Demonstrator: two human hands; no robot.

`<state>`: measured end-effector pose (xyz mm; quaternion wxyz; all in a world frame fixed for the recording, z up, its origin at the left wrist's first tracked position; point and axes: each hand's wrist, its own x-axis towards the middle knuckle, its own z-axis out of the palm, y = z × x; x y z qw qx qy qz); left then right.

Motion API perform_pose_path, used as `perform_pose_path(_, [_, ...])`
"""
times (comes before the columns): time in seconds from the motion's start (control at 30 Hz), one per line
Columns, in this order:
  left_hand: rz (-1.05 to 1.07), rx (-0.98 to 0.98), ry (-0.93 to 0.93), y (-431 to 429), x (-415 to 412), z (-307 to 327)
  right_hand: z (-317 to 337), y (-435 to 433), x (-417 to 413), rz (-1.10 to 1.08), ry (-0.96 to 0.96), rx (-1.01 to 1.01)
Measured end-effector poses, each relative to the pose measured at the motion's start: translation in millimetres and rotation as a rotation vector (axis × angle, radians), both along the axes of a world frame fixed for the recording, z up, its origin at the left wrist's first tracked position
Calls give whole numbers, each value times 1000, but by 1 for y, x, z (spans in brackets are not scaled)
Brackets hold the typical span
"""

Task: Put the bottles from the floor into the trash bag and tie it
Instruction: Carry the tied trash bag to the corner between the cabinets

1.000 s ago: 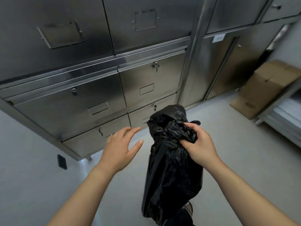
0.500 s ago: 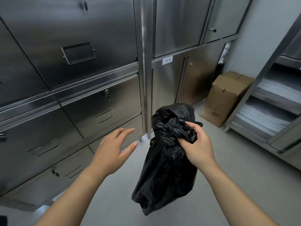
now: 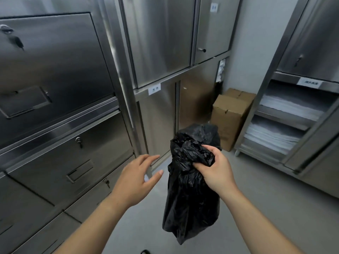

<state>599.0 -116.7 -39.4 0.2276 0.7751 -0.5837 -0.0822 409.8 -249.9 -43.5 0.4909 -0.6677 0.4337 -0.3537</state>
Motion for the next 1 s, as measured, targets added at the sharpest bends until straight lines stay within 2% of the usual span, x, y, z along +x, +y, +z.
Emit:
perform_pose_path(0.47, [-363, -82, 209, -226, 34, -11, -16, -149, 21, -273, 147, 104])
perform_pose_path(0.67, [-536, -88, 205, -329, 35, -3, -12, -205, 35, -383, 180, 99])
perform_pose_path(1.0, [-607, -10, 284, -486, 13, -23, -14, -328, 26, -357, 128, 78])
